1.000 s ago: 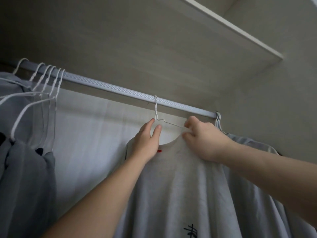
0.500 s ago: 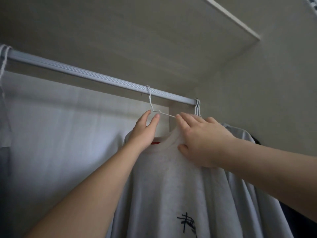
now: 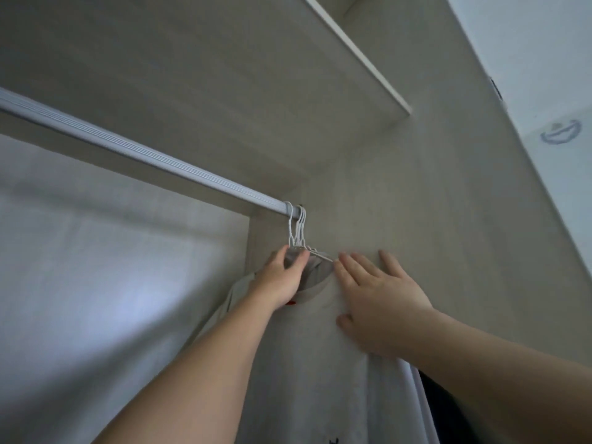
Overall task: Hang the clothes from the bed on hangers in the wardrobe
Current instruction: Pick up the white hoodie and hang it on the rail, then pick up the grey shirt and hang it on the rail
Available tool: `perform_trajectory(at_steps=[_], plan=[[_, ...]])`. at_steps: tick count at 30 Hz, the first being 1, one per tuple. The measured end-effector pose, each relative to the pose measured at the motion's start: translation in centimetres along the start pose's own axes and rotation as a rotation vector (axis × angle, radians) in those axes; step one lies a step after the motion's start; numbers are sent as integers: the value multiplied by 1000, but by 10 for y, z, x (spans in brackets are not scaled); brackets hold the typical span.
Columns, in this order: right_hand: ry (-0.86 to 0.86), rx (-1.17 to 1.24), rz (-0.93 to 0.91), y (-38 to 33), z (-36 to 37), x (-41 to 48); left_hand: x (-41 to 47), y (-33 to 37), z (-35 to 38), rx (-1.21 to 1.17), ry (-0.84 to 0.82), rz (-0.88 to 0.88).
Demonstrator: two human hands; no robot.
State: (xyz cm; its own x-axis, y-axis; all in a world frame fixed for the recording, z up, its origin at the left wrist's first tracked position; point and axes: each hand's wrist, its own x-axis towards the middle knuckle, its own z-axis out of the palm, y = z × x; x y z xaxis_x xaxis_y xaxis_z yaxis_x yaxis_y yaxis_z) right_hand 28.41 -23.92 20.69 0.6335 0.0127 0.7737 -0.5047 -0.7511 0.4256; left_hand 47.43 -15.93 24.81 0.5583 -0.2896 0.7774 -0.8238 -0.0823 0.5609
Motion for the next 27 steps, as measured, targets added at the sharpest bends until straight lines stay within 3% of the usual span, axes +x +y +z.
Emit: perform_trajectory(at_steps=[9,18,22,27], plan=[[140,-21,7,-10,27,7,21,-24,28,26,132,13],[33,24,-96,-2,6,-18,-20,-6,18,103,86,-80],[60,78,-120,28,-18,-62,-70,19,16,171,265,197],[101,-44,-52,75,-42,-156,-141,62,33,285,228,608]])
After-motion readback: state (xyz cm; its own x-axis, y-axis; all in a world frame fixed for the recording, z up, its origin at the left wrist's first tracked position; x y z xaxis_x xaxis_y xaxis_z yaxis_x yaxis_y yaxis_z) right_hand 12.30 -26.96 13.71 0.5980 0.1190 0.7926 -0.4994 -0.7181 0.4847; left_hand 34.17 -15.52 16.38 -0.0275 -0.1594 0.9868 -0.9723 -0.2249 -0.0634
